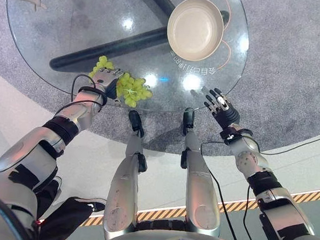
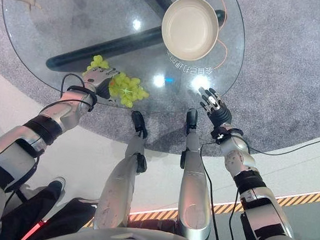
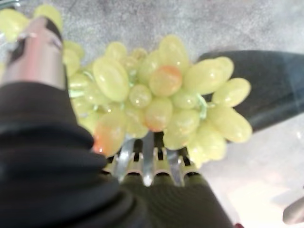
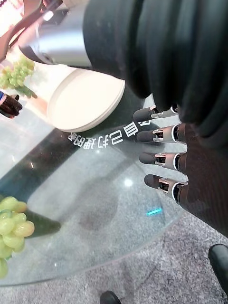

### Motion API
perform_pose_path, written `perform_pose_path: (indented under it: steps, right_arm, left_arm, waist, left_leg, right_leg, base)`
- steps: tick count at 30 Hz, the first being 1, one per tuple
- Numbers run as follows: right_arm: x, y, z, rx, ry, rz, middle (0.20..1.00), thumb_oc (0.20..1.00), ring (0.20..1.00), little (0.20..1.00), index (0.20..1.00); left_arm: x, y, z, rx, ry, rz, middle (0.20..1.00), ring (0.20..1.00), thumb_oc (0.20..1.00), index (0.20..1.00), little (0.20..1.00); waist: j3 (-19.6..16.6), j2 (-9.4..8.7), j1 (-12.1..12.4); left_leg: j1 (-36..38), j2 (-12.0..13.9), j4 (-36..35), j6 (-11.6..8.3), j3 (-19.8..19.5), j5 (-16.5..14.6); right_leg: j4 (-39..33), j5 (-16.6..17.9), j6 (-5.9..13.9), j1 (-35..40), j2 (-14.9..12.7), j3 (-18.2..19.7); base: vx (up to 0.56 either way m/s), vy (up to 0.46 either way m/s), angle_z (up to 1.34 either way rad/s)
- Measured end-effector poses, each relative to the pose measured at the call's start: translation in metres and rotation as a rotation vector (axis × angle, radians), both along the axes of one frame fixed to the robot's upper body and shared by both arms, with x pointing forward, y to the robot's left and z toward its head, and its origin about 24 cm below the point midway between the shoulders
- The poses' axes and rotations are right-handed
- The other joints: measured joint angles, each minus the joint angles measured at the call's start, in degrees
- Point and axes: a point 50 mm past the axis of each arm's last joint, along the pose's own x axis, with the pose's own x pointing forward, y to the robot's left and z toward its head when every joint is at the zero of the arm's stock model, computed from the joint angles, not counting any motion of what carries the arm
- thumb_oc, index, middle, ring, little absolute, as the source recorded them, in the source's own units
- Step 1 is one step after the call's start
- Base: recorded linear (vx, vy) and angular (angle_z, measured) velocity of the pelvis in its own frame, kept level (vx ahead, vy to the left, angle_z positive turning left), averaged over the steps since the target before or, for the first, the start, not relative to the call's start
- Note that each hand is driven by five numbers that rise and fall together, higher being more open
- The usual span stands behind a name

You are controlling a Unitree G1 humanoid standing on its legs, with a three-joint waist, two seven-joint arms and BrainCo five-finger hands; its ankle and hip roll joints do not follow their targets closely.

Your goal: Pick up fruits into the plate

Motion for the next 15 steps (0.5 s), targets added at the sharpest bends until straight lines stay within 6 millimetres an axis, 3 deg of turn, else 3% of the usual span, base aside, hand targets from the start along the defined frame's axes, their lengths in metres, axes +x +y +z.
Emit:
perform_pose_path:
  steps: [10,15]
  right_arm:
    - [0.001,0.004,0.014,0.039,-0.055,0.031,1.0,1.0,1.0,1.0,1.0]
    - [0.0,0.007,0.015,0.079,-0.06,0.041,1.0,1.0,1.0,1.0,1.0]
  left_arm:
    - [0.0,0.008,0.011,0.22,-0.165,0.093,1.0,1.0,1.0,1.0,1.0]
    - [0.002,0.009,0.003,0.337,-0.221,0.17,1.0,1.0,1.0,1.0,1.0]
  waist:
    - [-0.02,-0.06,-0.93]
    - [-0.18,-0.66,-2.0]
  left_leg:
    - [-5.42,0.16,0.82,0.22,0.13,0.91]
    - [-6.32,0.56,2.22,-0.17,0.11,0.02]
  right_leg:
    - [3.33,-0.6,-0.13,-6.66,0.1,0.7]
    - [3.7,-0.81,-0.16,-7.13,0.39,0.81]
  base:
    - [0.0,-0.008,0.0]
    - [-0.01,-0.048,-0.01]
